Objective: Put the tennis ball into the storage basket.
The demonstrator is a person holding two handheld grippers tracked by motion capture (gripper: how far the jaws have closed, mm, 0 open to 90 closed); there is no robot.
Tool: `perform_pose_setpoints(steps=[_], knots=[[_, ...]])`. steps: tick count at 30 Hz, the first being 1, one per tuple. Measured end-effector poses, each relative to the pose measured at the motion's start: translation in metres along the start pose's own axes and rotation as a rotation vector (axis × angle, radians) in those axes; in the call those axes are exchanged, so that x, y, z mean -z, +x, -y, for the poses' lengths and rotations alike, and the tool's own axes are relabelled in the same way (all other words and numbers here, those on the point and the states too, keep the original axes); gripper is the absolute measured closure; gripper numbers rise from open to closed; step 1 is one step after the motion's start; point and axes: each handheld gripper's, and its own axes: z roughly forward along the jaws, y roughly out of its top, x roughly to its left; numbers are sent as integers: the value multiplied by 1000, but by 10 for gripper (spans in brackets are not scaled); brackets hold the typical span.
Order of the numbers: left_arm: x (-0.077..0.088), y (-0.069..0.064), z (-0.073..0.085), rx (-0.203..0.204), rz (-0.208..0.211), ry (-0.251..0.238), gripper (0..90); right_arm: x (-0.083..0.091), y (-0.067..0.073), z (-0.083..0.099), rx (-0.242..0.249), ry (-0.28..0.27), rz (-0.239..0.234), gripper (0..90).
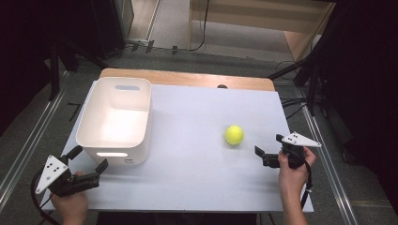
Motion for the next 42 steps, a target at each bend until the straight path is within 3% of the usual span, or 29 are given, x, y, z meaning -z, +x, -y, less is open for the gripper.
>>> perform_pose_setpoints(steps=[20,24,36,38,39,42], knots=[[0,1,0,3,3,-2,0,-26,6,-27,55,62,-51,0],[-1,0,0,6,4,0,0,-35,4,-33,62,125,-89,0],[-1,0,0,1,4,7,0,-54,6,-49,122,241,-98,0],[-1,0,0,0,3,7,0,-64,7,-52,138,322,-138,0],[-1,0,0,0,3,7,0,-64,7,-52,138,322,-138,0],[-1,0,0,5,4,1,0,-74,9,-56,161,393,-158,0]])
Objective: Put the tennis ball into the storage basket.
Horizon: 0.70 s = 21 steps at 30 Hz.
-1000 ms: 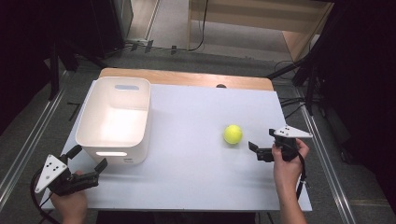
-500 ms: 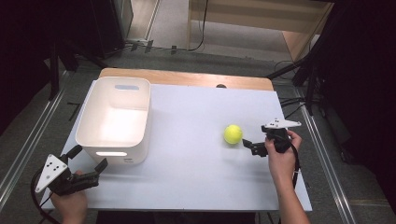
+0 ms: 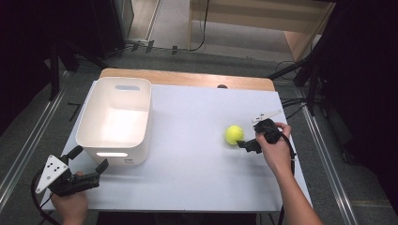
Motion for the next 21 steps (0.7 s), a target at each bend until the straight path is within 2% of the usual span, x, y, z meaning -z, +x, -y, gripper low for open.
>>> perform_pose_setpoints(steps=[2,4,11,14,20,21], knots=[[0,0,0,0,0,1,0,-1,1,-2,-3,14,2,0],[0,0,0,0,1,0,0,-5,2,-7,20,43,1,0],[0,0,0,0,1,0,0,-12,4,-17,43,90,-1,0],[0,0,0,0,1,0,0,-17,3,-24,39,128,1,0],[0,0,0,2,1,-1,0,-24,5,-32,48,151,-10,0],[0,0,0,3,1,-1,0,-28,7,-34,51,169,-4,0]])
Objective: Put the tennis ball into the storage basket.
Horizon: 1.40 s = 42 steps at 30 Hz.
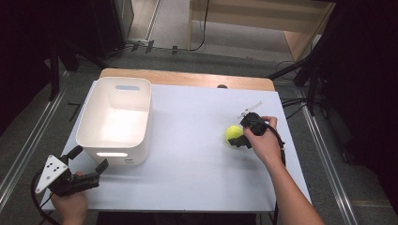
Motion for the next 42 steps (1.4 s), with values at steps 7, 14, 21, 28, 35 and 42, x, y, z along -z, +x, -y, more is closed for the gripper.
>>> perform_pose_setpoints(steps=[7,14,21,28,35,42], knots=[[0,1,0,-1,1,-2,0,-9,0,-7,-7,28,-8,0],[0,1,0,0,2,-2,0,-16,0,-12,-7,41,3,120],[0,1,0,-1,3,-2,0,-22,0,-13,-12,76,5,143],[0,1,0,0,2,-3,0,-23,-1,-14,-25,71,-18,232],[0,1,0,1,2,-3,0,-19,0,-14,-13,68,-25,233],[0,1,0,0,3,-3,0,-12,7,-21,17,55,-44,233]])
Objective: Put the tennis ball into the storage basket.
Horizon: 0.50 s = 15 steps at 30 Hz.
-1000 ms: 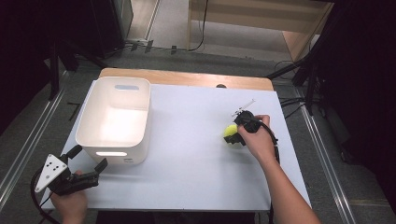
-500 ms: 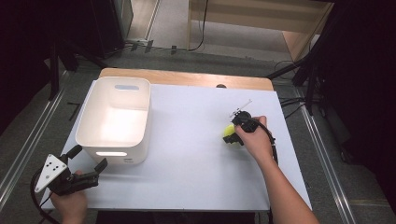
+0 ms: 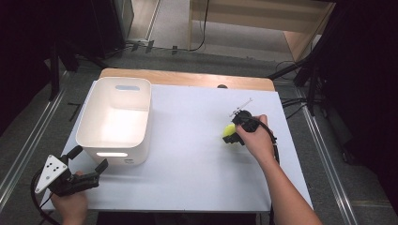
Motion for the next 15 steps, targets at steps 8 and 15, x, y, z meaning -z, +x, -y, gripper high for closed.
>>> perform_pose_setpoints(steps=[8,15], knots=[[0,0,0,1,1,0,0,6,12,-13,44,-16,-23,233],[0,0,0,2,1,0,0,12,22,-23,61,-14,-21,234]])
